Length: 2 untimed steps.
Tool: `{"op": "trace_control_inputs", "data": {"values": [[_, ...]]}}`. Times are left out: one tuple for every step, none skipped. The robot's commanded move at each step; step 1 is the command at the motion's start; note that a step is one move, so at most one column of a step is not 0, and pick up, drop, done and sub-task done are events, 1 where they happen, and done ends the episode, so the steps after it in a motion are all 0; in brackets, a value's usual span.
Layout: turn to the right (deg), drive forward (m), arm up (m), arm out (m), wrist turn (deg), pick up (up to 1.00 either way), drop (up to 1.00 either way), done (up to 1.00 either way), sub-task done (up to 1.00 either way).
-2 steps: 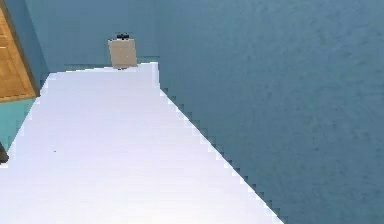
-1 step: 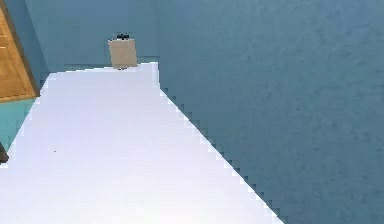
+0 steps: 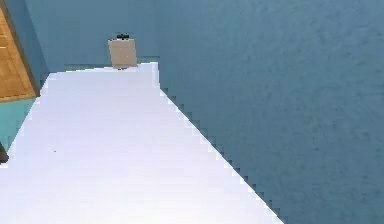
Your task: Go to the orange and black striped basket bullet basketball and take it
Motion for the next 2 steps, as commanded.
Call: {"op": "trace_control_inputs", "data": {"values": [[0.0, 0.0, 0.1, 0.0, 0.0, 0.0, 0.0, 0.0, 0.0], [0.0, 0.0, 0.0, 0.0, 0.0, 0.0, 0.0, 1.0, 0.0]]}}
